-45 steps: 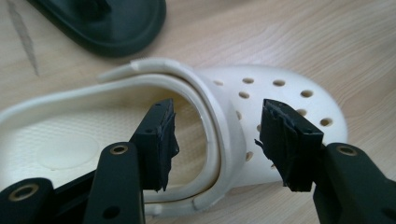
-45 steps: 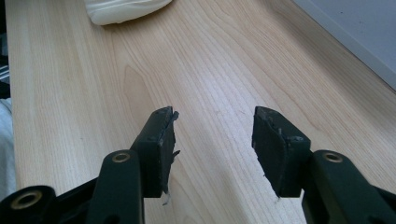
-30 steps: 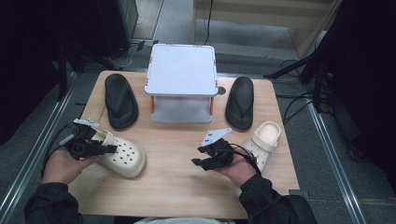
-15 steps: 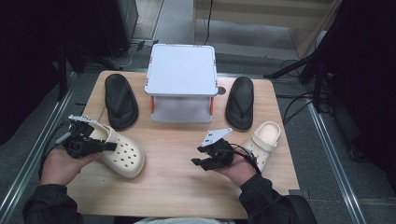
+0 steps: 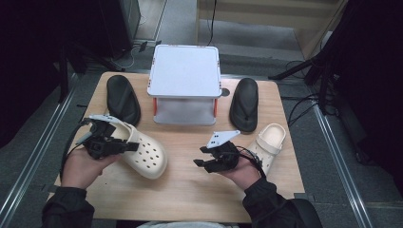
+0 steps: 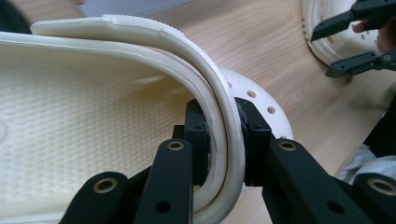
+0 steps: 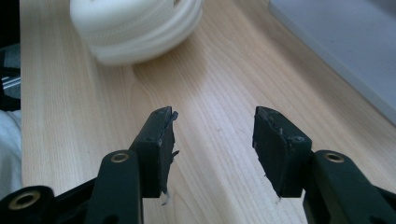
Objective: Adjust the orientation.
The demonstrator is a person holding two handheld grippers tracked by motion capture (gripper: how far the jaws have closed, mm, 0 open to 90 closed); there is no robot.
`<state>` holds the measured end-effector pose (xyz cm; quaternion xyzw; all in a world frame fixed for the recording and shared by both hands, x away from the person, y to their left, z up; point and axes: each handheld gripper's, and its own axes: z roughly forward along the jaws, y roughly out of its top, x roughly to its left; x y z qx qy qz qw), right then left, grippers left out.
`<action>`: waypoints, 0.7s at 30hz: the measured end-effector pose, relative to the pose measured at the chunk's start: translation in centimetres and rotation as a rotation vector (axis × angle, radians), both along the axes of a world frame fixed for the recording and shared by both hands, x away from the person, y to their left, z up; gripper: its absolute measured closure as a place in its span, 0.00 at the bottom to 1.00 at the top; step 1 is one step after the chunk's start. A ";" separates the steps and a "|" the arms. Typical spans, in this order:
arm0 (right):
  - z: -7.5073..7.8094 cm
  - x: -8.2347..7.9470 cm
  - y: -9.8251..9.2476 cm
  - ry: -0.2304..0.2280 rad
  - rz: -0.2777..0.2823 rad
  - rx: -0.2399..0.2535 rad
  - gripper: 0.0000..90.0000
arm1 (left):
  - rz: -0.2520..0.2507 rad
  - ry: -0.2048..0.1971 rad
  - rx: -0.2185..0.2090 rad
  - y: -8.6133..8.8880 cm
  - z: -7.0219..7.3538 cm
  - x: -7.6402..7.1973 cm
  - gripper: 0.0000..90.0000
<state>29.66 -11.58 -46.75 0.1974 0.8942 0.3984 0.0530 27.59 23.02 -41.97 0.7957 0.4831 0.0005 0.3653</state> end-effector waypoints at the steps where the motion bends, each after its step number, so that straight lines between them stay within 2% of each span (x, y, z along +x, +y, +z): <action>1: 0.1 0.0 -0.1 -0.002 -0.002 0.006 0.54 | -0.009 0.000 0.001 -0.5 0.0 0.1 0.86; 6: 0.5 -0.2 -0.3 -0.006 -0.006 0.043 0.53 | -0.045 0.015 -0.016 -3.5 -0.3 1.1 0.86; 13: 1.2 -0.7 -0.9 -0.021 -0.012 0.073 0.52 | -0.085 0.054 -0.028 -7.4 -1.3 1.4 0.86; 17: 1.4 -0.9 -1.3 -0.028 -0.017 0.086 0.52 | -0.105 0.062 -0.023 -8.6 -2.0 1.3 0.86; 18: 1.4 -0.9 -1.3 -0.029 -0.019 0.089 0.52 | -0.111 0.067 -0.020 -9.2 -2.7 1.2 0.86; 21: 1.4 -1.0 -1.3 -0.028 -0.019 0.091 0.52 | -0.120 0.085 -0.019 -9.7 -3.4 1.0 0.85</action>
